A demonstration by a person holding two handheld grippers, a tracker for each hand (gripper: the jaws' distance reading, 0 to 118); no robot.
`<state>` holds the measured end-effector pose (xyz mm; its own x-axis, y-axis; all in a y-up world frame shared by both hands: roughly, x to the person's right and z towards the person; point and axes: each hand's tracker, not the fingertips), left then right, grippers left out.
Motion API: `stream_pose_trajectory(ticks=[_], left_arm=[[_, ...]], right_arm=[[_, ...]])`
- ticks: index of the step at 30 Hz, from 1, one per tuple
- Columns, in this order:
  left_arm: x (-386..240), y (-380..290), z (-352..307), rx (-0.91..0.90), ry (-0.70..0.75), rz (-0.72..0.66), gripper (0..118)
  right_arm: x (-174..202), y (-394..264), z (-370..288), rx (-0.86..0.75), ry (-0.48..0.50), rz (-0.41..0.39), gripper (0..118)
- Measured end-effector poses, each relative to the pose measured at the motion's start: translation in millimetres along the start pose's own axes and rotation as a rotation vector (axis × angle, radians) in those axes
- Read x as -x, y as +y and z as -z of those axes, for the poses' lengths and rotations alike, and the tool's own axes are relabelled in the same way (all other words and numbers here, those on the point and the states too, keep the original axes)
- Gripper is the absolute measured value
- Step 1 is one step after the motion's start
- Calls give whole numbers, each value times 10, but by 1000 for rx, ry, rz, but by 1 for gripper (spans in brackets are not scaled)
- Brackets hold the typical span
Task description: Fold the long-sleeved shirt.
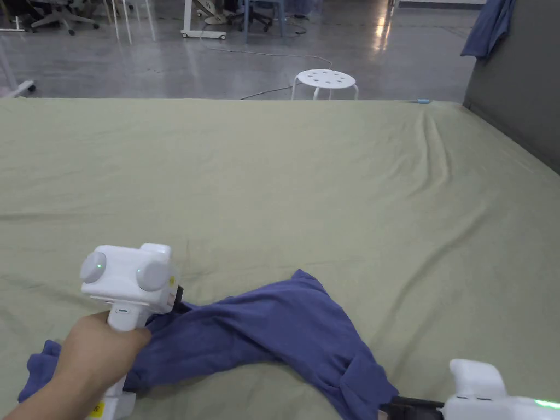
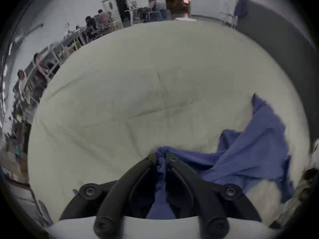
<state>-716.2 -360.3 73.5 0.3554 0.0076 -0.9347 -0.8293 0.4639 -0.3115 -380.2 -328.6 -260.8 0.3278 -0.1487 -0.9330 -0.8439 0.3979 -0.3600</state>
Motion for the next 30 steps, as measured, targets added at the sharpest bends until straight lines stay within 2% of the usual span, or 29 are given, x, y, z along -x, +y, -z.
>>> stream_pose_trajectory(ticks=[1, 2, 3, 4, 5, 6, 7, 8, 9, 10, 12, 13, 15, 19, 21, 24, 30], left_arm=[[-117, -102, -242, -15, -3, -29, 6], [-77, -90, -339, -26, -11, -48, 6], [-48, -73, -448, -57, -25, -49, 6], [-35, -60, -554, -72, -37, -42, 6], [-57, -35, -690, -84, -46, -38, 6], [-62, -26, -821, -125, -30, -20, 6], [-77, -31, -945, -138, -26, -14, 6], [-89, -44, -1071, -161, -29, -10, 6], [-123, -60, -1294, -207, -38, -13, 5], [-130, -88, -1439, -234, -45, -19, 5], [-94, -140, -1811, -289, -67, -46, 4], [-60, -158, -2001, -320, -82, -63, 4], [-2, -299, -2475, -407, -119, -121, 4], [92, -655, -3463, -586, -213, -218, 4], [23, -865, -4001, -675, -237, -242, 4], [-19, -1074, -4535, -758, -292, -250, 4], [23, -923, -5023, -840, -308, -226, 4]], right_arm=[[-17, 8, 45, -60, 58, -8, 116], [-43, 35, 113, -21, 15, -24, 115], [-48, 29, 172, 26, -12, 0, 109], [28, -24, 304, 45, 0, 8, 89], [32, -81, 397, 60, 23, -20, 89], [48, -134, 481, 88, 8, -64, 77], [111, -164, 567, 133, -40, -83, 45], [185, -176, 574, 89, -105, -98, 23], [177, -207, 446, 3, -43, -74, 22], [151, -210, 339, 2, -39, -38, 15], [116, -166, -66, -78, 26, 48, 15], [107, -157, -307, -153, 31, 41, 15], [114, -134, -881, -298, 26, 5, 15], [232, -35, -1914, -515, 121, -31, 14], [386, 14, -2412, -604, 140, -90, 14], [565, 60, -2859, -685, 187, -125, 14], [933, 373, -3280, -758, 190, -209, 13]])
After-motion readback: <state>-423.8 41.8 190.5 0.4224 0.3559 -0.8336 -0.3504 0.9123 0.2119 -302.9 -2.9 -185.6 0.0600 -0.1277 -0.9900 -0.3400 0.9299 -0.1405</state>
